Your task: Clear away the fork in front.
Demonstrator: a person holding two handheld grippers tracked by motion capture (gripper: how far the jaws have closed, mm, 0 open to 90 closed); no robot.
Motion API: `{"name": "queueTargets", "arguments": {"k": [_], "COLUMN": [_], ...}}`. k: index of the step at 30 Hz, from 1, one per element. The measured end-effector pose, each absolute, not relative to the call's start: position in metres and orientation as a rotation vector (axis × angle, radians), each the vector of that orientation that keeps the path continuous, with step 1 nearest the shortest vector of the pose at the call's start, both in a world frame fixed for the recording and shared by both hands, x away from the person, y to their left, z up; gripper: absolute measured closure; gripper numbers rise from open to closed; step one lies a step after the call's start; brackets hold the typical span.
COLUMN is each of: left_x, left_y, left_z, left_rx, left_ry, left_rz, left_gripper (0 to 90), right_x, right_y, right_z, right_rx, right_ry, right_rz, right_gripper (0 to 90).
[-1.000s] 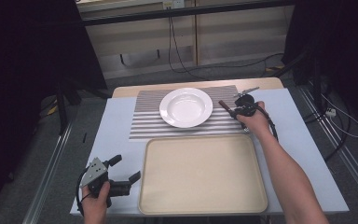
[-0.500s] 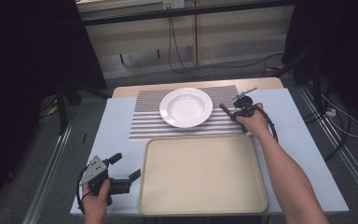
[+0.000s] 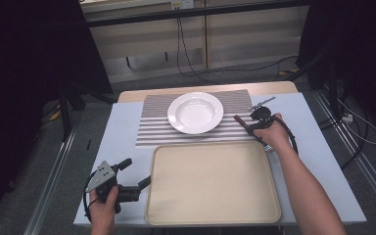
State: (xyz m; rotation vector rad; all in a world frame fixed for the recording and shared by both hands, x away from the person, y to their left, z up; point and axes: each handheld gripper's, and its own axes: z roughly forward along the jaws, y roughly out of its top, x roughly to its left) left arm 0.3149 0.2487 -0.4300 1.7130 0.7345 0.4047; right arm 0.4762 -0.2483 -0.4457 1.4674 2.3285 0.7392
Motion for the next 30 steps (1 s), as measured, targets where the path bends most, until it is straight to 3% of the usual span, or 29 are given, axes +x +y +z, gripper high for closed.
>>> {"name": "queueTargets", "arguments": {"k": [19, 24, 30], "left_x": [0.3170, 0.3173, 0.3177], "left_y": [0.2507, 0.2508, 0.2511], "left_z": [-0.4309, -0.4310, -0.4311], "left_rx": [1.721, 1.721, 1.727], "left_ry": [0.736, 0.737, 0.735], "left_rz": [0.408, 0.408, 0.412], "left_gripper": [1.9, 1.9, 2.0], "right_x": [0.4708, 0.4701, 0.4711], "right_y": [-0.2508, -0.2519, -0.2515], "right_z": [-0.4436, -0.4434, -0.4429], "right_rx": [1.442, 1.443, 1.441], "right_ry": [2.358, 2.354, 2.363], "right_rz": [0.731, 0.715, 0.705], "right_gripper": [78.0, 72.9, 73.2]}}
